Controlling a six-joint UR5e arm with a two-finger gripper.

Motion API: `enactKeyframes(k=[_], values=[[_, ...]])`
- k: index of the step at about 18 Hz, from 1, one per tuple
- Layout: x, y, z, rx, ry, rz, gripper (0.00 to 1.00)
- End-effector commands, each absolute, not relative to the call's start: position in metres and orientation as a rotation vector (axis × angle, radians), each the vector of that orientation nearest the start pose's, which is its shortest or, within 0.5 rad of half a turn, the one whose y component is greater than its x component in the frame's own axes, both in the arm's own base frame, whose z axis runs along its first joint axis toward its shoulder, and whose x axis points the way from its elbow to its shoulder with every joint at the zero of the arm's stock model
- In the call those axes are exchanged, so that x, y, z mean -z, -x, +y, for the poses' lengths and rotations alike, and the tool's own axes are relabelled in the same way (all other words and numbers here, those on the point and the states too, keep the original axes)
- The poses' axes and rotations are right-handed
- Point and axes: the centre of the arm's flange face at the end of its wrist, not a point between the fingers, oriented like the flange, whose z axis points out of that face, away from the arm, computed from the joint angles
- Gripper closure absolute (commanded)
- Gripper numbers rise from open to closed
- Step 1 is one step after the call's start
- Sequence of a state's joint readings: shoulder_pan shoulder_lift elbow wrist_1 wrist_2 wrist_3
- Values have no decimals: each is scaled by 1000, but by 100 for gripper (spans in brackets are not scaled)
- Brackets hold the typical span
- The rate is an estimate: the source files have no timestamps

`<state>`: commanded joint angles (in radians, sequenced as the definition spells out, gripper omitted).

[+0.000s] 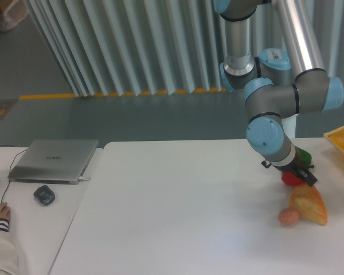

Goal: Place the red peppers in a basket

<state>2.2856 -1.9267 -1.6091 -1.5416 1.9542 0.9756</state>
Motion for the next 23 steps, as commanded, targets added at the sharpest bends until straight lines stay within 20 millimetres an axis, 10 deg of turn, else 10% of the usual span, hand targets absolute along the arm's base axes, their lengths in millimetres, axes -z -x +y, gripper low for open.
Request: enactKeyframes(k=[23], values=[[-264,295,494,-46,-2550,-408,0]])
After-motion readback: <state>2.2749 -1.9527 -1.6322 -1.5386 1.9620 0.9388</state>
